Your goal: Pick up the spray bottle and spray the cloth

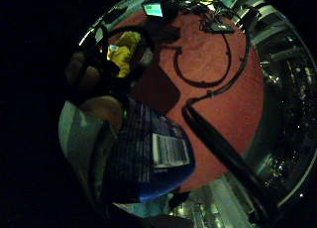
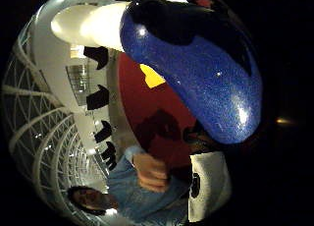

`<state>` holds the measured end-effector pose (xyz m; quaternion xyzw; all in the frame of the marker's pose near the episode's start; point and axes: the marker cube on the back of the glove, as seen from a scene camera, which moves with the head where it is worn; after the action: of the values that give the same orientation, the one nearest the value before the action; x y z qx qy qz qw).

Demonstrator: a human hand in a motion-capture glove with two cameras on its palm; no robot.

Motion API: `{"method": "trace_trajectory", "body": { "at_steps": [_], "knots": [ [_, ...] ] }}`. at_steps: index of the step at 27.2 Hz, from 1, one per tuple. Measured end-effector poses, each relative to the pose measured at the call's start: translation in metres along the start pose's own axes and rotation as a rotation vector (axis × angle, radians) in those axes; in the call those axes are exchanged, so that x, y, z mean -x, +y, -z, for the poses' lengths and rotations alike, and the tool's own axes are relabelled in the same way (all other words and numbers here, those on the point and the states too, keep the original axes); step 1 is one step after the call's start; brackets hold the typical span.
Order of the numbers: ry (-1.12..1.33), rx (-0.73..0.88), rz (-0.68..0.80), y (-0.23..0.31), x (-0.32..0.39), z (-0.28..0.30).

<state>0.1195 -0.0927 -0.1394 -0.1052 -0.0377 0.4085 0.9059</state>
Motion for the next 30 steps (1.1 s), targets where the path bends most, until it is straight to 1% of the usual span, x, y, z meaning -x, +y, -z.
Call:
{"method": "trace_trajectory", "body": {
  "at_steps": [5, 9, 21, 30],
  "knots": [
    [0.085, 0.076, -0.062, -0.004, 0.007, 0.008],
    [0.124, 0.112, -0.081, -0.004, 0.007, 0.011],
    [0.142, 0.169, -0.130, -0.005, -0.004, 0.001],
    [0.154, 0.169, -0.140, -0.005, 0.000, -0.002]
  ]
}}
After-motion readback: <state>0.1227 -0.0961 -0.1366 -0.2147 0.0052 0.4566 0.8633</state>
